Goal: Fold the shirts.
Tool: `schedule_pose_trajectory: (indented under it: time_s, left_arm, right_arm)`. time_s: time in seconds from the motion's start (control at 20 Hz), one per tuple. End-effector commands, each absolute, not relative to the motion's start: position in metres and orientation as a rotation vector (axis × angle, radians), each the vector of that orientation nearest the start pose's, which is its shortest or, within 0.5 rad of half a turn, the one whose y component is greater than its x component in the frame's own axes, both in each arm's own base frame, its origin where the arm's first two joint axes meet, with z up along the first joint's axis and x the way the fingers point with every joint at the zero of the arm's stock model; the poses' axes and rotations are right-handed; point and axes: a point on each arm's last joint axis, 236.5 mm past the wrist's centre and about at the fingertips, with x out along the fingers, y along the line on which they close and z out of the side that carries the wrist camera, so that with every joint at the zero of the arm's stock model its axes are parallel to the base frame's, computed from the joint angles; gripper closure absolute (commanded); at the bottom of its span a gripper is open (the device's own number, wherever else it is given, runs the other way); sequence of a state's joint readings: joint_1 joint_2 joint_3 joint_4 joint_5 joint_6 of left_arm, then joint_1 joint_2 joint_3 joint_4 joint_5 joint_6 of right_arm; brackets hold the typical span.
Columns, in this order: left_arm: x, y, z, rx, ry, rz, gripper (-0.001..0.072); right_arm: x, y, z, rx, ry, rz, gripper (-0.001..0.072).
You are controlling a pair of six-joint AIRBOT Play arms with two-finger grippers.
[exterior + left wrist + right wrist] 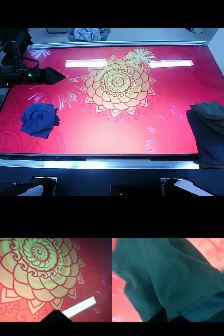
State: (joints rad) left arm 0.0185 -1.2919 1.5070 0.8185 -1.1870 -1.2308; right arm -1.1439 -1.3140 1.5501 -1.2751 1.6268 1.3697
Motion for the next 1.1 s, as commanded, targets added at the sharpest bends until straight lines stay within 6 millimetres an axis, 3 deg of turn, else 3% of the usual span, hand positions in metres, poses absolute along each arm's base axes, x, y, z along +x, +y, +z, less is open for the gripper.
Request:
schedule_pose_trajectory:
  time_s: [0.0, 0.2, 0.25, 0.3, 0.35, 0.4, 0.45, 0.5, 0.55, 0.6, 0.65, 0.7, 0.75, 0.8, 0.85, 0.9, 0.95, 1.0, 1.05]
  left_arm:
    - [0.435, -0.144, 0.194, -0.310, 0.814, -0.631, 0.0671]
    - [0.433, -0.145, 0.193, -0.309, 0.824, -0.637, 0.0672]
    - [0.431, -0.146, 0.193, -0.316, 0.833, -0.637, 0.0672]
    - [0.431, -0.146, 0.192, -0.323, 0.838, -0.634, 0.0672]
    - [0.430, -0.146, 0.194, -0.323, 0.837, -0.636, 0.0672]
    - [0.431, -0.146, 0.199, -0.330, 0.832, -0.634, 0.0672]
    - [0.433, -0.145, 0.209, -0.330, 0.810, -0.630, 0.0672]
    - [0.435, -0.145, 0.225, -0.316, 0.770, -0.632, 0.0673]
    - [0.441, -0.140, 0.246, -0.283, 0.709, -0.615, 0.0674]
    - [0.449, -0.132, 0.266, -0.231, 0.646, -0.577, 0.0675]
    - [0.461, -0.116, 0.280, -0.166, 0.598, -0.482, 0.0675]
    - [0.473, -0.092, 0.285, -0.076, 0.579, -0.343, 0.0675]
    - [0.482, -0.065, 0.281, 0.003, 0.592, -0.194, 0.0675]
    - [0.487, -0.044, 0.269, 0.063, 0.622, -0.069, 0.0673]
    - [0.488, -0.035, 0.248, 0.099, 0.691, -0.006, 0.0665]
    - [0.483, -0.038, 0.217, 0.098, 0.800, -0.009, 0.0548]
    - [0.470, -0.046, 0.181, 0.086, 0.936, -0.031, 0.0279]
    - [0.447, -0.052, 0.138, 0.078, 1.115, -0.052, 0.0058]
    - [0.422, -0.057, 0.101, 0.087, 1.271, -0.086, 0.0055]
  right_arm:
    - [0.164, -0.267, 0.055, 0.777, 1.283, -0.662, 0.0659]
    - [0.138, -0.252, 0.011, 0.797, 1.332, -0.746, 0.0644]
    - [0.140, -0.253, 0.009, 0.795, 1.321, -0.747, 0.0503]
    - [0.145, -0.259, 0.010, 0.778, 1.291, -0.748, 0.0161]
    - [0.151, -0.267, 0.016, 0.716, 1.265, -0.723, 0.0017]
    - [0.156, -0.275, 0.027, 0.680, 1.239, -0.717, -0.0002]
    - [0.164, -0.292, 0.049, 0.619, 1.175, -0.740, -0.0001]
    - [0.182, -0.316, 0.086, 0.542, 1.053, -0.768, 0.0000]
    - [0.207, -0.336, 0.131, 0.470, 0.891, -0.766, 0.0006]
    - [0.243, -0.347, 0.191, 0.380, 0.683, -0.710, 0.0053]
    - [0.276, -0.347, 0.250, 0.266, 0.500, -0.640, 0.0121]
    - [0.311, -0.328, 0.303, 0.130, 0.365, -0.541, 0.0142]
    - [0.343, -0.293, 0.331, 0.011, 0.318, -0.428, 0.0152]
    - [0.370, -0.252, 0.332, -0.058, 0.339, -0.309, 0.0152]
    - [0.392, -0.205, 0.313, -0.094, 0.411, -0.170, 0.0152]
    - [0.406, -0.155, 0.279, -0.146, 0.550, -0.026, 0.0152]
    - [0.409, -0.117, 0.239, -0.190, 0.708, 0.078, 0.0152]
    - [0.403, -0.091, 0.193, -0.181, 0.897, 0.110, 0.0130]
    - [0.392, -0.071, 0.152, -0.168, 1.069, 0.134, 0.0109]
